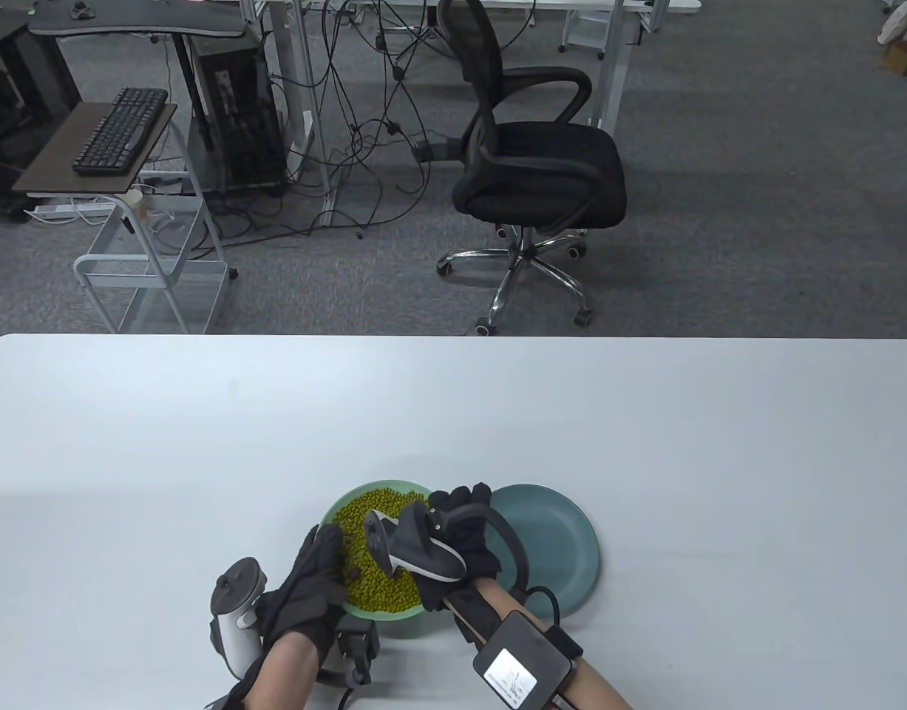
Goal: Pick cranberries with hand pinch into plate
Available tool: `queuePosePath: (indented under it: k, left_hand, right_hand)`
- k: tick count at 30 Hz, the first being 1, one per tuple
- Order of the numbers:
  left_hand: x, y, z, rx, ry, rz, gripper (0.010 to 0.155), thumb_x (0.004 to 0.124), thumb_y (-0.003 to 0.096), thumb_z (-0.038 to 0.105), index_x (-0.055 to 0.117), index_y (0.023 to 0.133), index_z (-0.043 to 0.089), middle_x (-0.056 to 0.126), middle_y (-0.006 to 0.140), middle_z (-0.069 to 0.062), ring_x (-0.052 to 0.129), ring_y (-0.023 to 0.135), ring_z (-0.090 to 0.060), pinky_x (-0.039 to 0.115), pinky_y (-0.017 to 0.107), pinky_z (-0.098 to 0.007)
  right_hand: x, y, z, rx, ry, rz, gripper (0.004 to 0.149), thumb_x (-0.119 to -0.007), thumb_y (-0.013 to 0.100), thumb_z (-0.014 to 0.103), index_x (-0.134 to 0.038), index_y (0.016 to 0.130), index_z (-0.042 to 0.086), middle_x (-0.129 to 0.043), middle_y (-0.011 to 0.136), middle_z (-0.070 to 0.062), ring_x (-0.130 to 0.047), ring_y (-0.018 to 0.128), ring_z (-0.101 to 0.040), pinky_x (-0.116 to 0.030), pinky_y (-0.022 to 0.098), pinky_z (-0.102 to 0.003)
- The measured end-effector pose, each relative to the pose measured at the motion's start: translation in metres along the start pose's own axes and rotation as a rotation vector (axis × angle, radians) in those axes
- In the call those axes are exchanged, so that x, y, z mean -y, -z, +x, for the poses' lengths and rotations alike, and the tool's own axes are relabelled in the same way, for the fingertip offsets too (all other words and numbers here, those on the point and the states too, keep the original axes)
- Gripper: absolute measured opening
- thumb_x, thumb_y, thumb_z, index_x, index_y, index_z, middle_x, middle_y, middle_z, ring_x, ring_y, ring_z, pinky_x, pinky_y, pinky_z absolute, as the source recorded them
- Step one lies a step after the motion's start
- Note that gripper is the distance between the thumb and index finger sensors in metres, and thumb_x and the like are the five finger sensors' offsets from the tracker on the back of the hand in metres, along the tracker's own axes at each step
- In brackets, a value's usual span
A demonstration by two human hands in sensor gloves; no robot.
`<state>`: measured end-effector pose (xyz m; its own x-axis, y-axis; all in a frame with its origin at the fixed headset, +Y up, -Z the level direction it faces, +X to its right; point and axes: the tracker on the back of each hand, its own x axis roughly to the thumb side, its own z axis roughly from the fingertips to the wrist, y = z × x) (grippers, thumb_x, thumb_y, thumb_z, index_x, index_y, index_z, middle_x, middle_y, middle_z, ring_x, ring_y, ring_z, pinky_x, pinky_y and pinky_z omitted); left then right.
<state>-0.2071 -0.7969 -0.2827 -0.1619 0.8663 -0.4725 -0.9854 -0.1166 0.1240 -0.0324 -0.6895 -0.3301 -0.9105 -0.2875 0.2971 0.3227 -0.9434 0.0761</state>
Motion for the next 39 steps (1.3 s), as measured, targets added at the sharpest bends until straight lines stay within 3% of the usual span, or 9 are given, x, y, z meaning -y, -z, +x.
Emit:
queuePosePath:
  k: [39]
  left_hand:
    - [-0.0003, -0.0006, 0.0, -0.004, -0.001, 0.007, 0.053, 0.054, 0.078, 0.055, 0.038, 0.121, 0.027, 0.084, 0.1, -0.012, 0.104, 0.081, -0.026, 0.093, 0.059, -0.035]
  right_hand:
    - [0.0021, 0.0008, 0.006, 0.017, -0.038, -0.017, 0.05, -0.083, 0.057, 0.036, -0.078, 0.098, 0.008, -0.072, 0.112, -0.019, -0.072, 0.099, -0.046, -0.038, 0.072, -0.075]
